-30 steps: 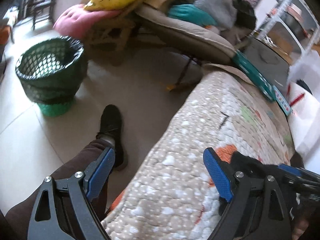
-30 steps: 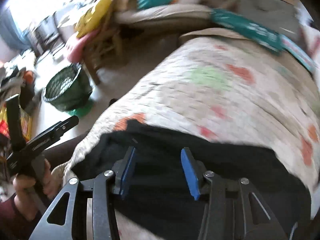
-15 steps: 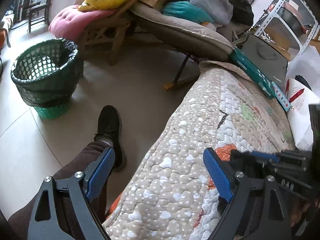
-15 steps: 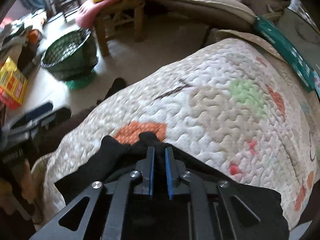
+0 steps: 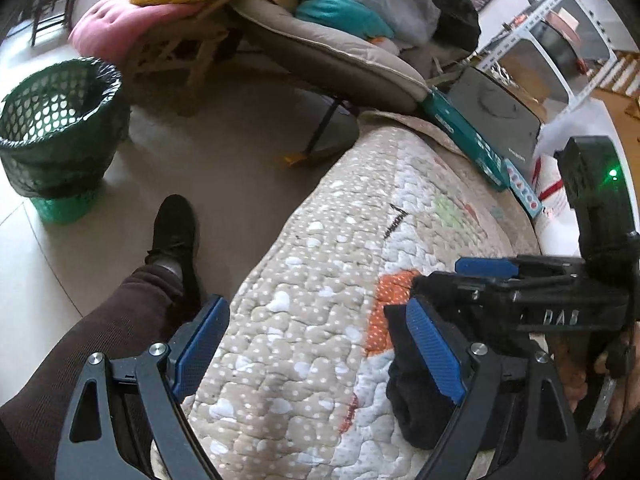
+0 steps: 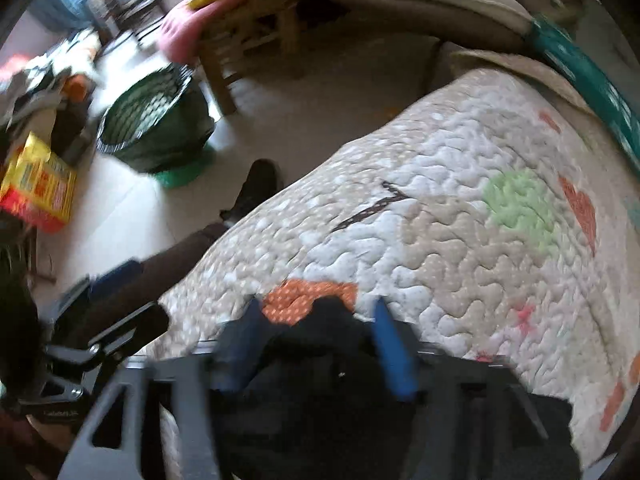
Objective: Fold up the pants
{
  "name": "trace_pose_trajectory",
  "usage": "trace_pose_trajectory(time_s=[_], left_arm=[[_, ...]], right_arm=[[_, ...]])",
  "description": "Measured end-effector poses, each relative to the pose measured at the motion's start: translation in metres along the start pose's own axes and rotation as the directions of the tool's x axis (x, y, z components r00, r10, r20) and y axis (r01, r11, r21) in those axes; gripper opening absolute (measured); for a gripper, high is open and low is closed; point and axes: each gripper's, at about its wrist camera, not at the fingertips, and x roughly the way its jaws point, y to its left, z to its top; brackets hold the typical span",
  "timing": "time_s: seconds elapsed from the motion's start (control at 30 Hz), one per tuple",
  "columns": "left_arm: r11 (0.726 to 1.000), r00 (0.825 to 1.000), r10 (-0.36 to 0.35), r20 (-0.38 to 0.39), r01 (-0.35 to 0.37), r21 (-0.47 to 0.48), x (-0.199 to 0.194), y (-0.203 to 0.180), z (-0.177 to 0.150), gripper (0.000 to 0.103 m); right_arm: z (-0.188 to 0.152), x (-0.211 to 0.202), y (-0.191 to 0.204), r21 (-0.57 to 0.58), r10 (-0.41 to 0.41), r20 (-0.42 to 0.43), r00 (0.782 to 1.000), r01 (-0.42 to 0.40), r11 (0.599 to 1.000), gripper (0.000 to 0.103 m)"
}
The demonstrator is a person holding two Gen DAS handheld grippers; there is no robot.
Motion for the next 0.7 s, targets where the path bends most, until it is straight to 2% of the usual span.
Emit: trace_pose_trajectory(time_s=[0.07, 0.1, 0.13, 0.17, 0.33, 0.4, 0.43, 0.47, 0.57, 0.7], left_arm=[[1.0, 1.0, 0.013, -0.003, -0.013, -0.002, 0.001, 0.001, 0.0, 0.09], [1.0, 1.0, 0.019, -0.005, -0.019, -0.007, 0.002, 0.003, 0.0, 0.09], [1.0, 1.0, 0.022, -0.01, -0.022, -0.018, 0.003, 0.005, 0.001, 0.09], [0.999, 1.0, 0.021, -0.014, -0.021, -0.028, 0.004, 0.008, 0.002, 0.089], [0.999, 0.999, 0.028, -0.02, -0.029, -0.031, 0.005, 0.01, 0.001, 0.09], [0.999, 0.999, 0.03, -0.015, -0.03, -0.018, 0.004, 0.007, 0.001, 0.09], [0.999, 0.999, 0.03, -0.014, -0.03, -0.014, 0.004, 0.006, 0.001, 0.09], [1.0, 1.0, 0.028, -0.015, -0.028, -0.012, 0.004, 0.006, 0.001, 0.09], [0.999, 1.0, 0.019, -0.02, -0.019, -0.025, 0.004, 0.008, 0.001, 0.09], [0.999, 1.0, -0.004, -0.017, 0.003, -0.038, 0.004, 0.01, 0.002, 0.09]], right_arm=[[-0.004, 0.001, 0.01, -0.081, -0.053, -0.006, 0.999, 0.052, 0.995, 0.065], [-0.007, 0.002, 0.016, -0.12, -0.076, -0.006, 0.997, 0.074, 0.99, 0.058], [-0.011, 0.004, 0.022, -0.157, -0.081, -0.014, 0.997, 0.078, 0.985, 0.031], [-0.014, 0.006, 0.025, -0.174, -0.077, -0.028, 0.997, 0.071, 0.982, 0.018], [-0.022, 0.015, 0.04, -0.294, -0.158, -0.02, 0.987, 0.145, 0.945, 0.018], [-0.02, 0.015, 0.037, -0.288, -0.156, -0.022, 0.988, 0.143, 0.947, 0.018], [-0.02, 0.017, 0.036, -0.284, -0.147, -0.036, 0.988, 0.131, 0.95, 0.014], [-0.019, 0.019, 0.036, -0.277, -0.126, -0.054, 0.991, 0.106, 0.955, 0.0], [-0.017, 0.017, 0.039, -0.278, -0.13, -0.056, 0.99, 0.11, 0.954, 0.0], [0.001, 0.006, 0.021, -0.174, -0.164, 0.016, 0.986, 0.164, 0.971, 0.0]])
